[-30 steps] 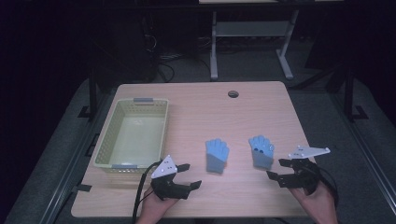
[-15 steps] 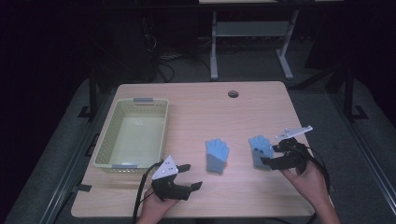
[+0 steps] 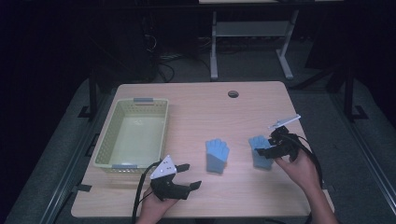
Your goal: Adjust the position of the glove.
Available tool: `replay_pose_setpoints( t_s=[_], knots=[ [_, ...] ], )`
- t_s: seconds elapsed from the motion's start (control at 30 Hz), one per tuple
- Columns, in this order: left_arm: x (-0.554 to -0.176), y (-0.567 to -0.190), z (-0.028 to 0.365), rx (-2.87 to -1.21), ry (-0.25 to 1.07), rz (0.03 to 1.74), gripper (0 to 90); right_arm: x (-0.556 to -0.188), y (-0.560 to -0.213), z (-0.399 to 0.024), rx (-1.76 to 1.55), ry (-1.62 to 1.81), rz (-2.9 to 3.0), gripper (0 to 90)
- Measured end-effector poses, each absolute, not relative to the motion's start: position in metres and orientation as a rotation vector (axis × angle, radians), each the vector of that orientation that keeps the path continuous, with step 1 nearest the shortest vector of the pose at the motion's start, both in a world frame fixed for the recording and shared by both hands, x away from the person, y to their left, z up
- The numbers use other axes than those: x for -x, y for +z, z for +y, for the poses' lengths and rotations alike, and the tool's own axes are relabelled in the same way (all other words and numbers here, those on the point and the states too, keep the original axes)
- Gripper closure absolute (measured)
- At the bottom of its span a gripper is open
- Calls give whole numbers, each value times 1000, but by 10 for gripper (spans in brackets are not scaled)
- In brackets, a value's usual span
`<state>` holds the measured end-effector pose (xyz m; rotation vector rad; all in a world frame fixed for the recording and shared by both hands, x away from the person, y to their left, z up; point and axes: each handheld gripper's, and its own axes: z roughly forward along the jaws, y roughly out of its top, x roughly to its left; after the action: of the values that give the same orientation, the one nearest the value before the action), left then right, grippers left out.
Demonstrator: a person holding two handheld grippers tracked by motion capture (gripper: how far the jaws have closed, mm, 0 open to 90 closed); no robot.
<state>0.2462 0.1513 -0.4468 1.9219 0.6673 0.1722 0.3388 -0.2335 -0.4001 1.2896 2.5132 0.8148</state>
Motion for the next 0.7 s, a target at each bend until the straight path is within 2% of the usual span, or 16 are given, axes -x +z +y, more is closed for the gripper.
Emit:
replay_pose_setpoints(
  t_s=[0.23,0.7],
  knots=[
    [-247,-447,151,-1925,169,669,236,-356,-411,-232,-1343,753,2528,373],
    [-247,-447,151,-1924,166,670,236,-369,-428,-228,-1411,629,2577,421]
  ],
)
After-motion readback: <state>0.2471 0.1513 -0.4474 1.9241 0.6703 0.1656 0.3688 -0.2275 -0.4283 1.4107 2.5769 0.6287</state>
